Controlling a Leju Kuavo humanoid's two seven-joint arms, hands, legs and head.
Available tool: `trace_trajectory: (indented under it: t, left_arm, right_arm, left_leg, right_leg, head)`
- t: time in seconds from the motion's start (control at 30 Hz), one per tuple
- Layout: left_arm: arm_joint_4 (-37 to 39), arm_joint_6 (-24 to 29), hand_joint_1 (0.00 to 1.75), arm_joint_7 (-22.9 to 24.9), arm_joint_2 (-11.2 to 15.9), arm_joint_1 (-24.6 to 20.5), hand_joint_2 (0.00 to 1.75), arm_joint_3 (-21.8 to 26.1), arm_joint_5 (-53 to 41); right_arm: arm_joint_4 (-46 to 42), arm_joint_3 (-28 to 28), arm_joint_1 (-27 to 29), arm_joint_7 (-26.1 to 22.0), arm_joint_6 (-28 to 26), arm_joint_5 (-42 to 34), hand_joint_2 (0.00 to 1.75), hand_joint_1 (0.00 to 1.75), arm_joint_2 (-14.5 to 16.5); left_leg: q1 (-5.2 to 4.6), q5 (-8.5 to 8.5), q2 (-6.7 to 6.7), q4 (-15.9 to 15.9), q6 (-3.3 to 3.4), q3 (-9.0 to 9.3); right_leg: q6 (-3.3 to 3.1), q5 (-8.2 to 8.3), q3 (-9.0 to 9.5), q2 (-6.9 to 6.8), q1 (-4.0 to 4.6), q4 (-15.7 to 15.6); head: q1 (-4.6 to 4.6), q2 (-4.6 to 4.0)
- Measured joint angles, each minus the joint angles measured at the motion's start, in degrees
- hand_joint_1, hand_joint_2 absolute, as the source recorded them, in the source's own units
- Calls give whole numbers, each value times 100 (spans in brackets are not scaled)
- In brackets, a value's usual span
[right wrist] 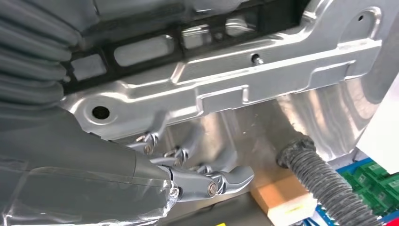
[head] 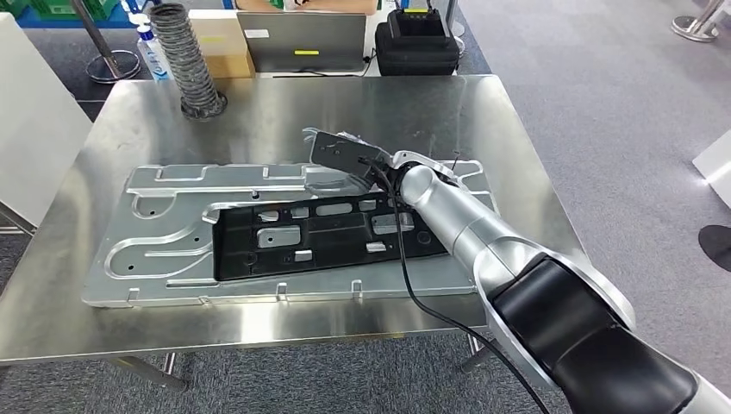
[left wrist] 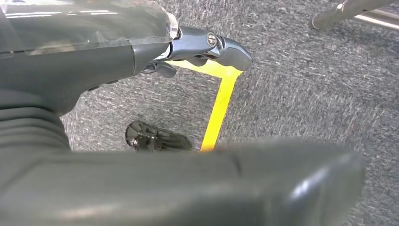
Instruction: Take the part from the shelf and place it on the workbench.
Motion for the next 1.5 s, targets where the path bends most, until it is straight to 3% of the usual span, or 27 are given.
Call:
trace_trajectory:
  t: [0.07,0.1,0.2,0.27,0.3,0.37,0.43,0.53,0.57,0.6,0.63,0.7,0.77,0.9,0.97,1.03,1.07,1.1,1.13,1.23,1.27,1.37,1.43,1.5]
  left_arm:
    - [0,15,0,-1,0,1,0,-1,-1]
    - [0,26,0,-1,0,1,0,-1,-1]
    - [4,55,0,2,-19,3,0,-1,2]
    - [12,64,0,8,-41,0,0,-1,15]
    - [15,63,0,8,-48,-2,0,-1,26]
    - [15,35,0,-10,-46,-5,0,0,67]
    - [16,-15,0,-48,-50,-2,0,3,115]
    - [17,-43,0,-86,-53,12,0,14,190]
    - [17,-44,0,-92,-52,23,0,19,214]
    - [17,-48,0,-98,-52,39,0,24,233]
    - [17,-55,0,-103,-52,59,0,31,252]
    - [17,-75,0,-108,-56,95,0,50,284]
    - [19,-97,0,-104,-64,132,0,76,329]
    - [20,-118,0,-127,-88,195,0,159,417]
    - [20,-113,0,-132,-99,196,0,191,451]
    - [20,-103,0,-130,-102,189,0,233,475]
    - [20,-99,0,-127,-103,191,0,253,479]
    - [20,-96,0,-124,-104,192,0,272,483]
    - [20,-95,0,-121,-104,188,0,287,484]
    - [20,-95,0,-114,-109,145,0,301,482]
    - [20,-97,0,-112,-111,131,0,301,478]
    - [20,-140,0,-136,-119,131,0,300,421]
    - [20,-189,0,-172,-130,154,0,298,370]
    - [20,-223,0,-188,-146,175,0,291,326]
  right_arm:
    - [25,0,56,-21,-62,18,0,0,0]
    - [35,0,77,-34,-102,32,0,0,0]
    - [42,-4,76,-141,-382,93,0,0,0]
    - [25,-31,63,-281,-756,113,0,0,1]
    - [5,-62,65,-371,-990,91,0,0,-2]
    - [-116,-199,87,-635,-1625,-29,0,0,-23]
    - [-380,-428,140,-924,-2262,-170,0,0,-84]
    - [-1271,-937,509,-1079,-2898,-152,0,0,-355]
    - [-1731,-1147,745,-1075,-3134,-51,0,0,-504]
    - [-2284,-1384,1022,-1065,-3382,93,0,0,-672]
    - [-2913,-1653,1330,-1067,-3619,242,0,0,-850]
    - [-4313,-2305,1996,-1143,-3911,391,0,0,-1213]
    - [-5590,-3031,2702,-1314,-3924,301,0,0,-1533]
    - [-7568,-4558,4260,-1761,-3593,-23,0,0,-1967]
    - [-8202,-5238,5089,-1841,-3512,-95,0,0,-2101]
    - [-8540,-5736,5938,-1854,-3572,-128,0,0,-2174]
    - [-8641,-5916,6300,-1854,-3629,-135,0,0,-2188]
    - [-8722,-6055,6593,-1853,-3681,-144,0,0,-2197]
    - [-8791,-6156,6815,-1853,-3730,-153,0,0,-2206]
    - [-8934,-6315,7279,-1853,-3914,-168,0,0,-2248]
    - [-8937,-6340,7417,-1854,-3947,-142,0,0,-2252]
    - [-8711,-6436,7767,-1851,-3757,127,0,0,-2095]
    - [-8436,-6498,7970,-1847,-3663,317,0,0,-1859]
    - [-8166,-6552,8147,-1849,-3590,407,0,0,-1636]
  left_leg:
    - [-27,-2,-4,1,18,1]
    - [-45,-3,-9,1,23,5]
    - [-110,-5,-22,-1,25,24]
    - [-115,-3,-12,-5,2,21]
    - [-112,2,-1,-15,-18,21]
    - [-105,0,18,-26,-63,31]
    - [-110,-170,24,205,-119,-58]
    - [-72,-695,23,1249,-204,-506]
    - [-53,-759,25,1477,-230,-606]
    - [-33,-709,26,1481,-254,-601]
    - [-10,-558,27,1254,-277,-481]
    - [27,-237,8,485,-309,-71]
    - [33,-153,-32,63,-242,160]
    - [21,-170,-58,23,-36,200]
    - [30,-141,-47,1,28,207]
    - [16,-125,-48,1,55,179]
    - [2,-119,-45,2,63,159]
    - [-15,-111,-33,3,69,137]
    - [-31,-99,-18,3,74,118]
    - [-64,-50,21,1,55,89]
    - [-68,-30,25,-2,32,86]
    - [-56,44,28,-27,-79,83]
    - [-61,-137,26,126,-138,11]
    - [-61,-654,23,688,-169,-176]
  right_leg:
    - [-18,-128,-268,0,6,521]
    - [-50,-35,-252,1,16,467]
    - [-270,503,289,-8,101,-655]
    - [-374,645,504,-27,165,-1121]
    - [-381,645,510,-32,176,-1154]
    - [-368,697,542,-29,155,-1244]
    - [-354,760,604,-37,102,-1366]
    - [-341,782,632,-59,76,-1412]
    - [-329,774,634,-70,69,-1404]
    - [-309,761,636,-83,56,-1389]
    - [-276,739,638,-92,37,-1363]
    - [-186,665,630,-117,12,-1277]
    - [-104,610,617,-142,23,-1206]
    - [10,523,650,-138,12,-1165]
    - [66,202,485,-82,-9,-741]
    - [97,-199,156,-41,-20,1]
    - [101,-300,38,-33,-26,265]
    - [96,-296,15,-29,-30,338]
    - [79,-194,115,-29,-32,182]
    - [-15,224,781,-29,-1,-955]
    - [-45,294,906,-29,21,-1179]
    - [-125,424,926,-29,53,-1298]
    - [-195,549,879,-52,21,-1377]
    - [-241,676,754,-72,8,-1411]
  head:
    - [0,0]
    - [0,0]
    - [-1,0]
    - [-2,0]
    - [-2,0]
    - [-2,0]
    - [-3,0]
    - [-3,0]
    - [-3,0]
    - [-3,0]
    - [-2,0]
    - [-3,0]
    - [6,0]
    - [13,0]
    - [14,0]
    - [14,0]
    - [14,0]
    - [14,0]
    - [14,0]
    - [14,0]
    - [14,0]
    - [14,0]
    - [15,0]
    - [13,0]
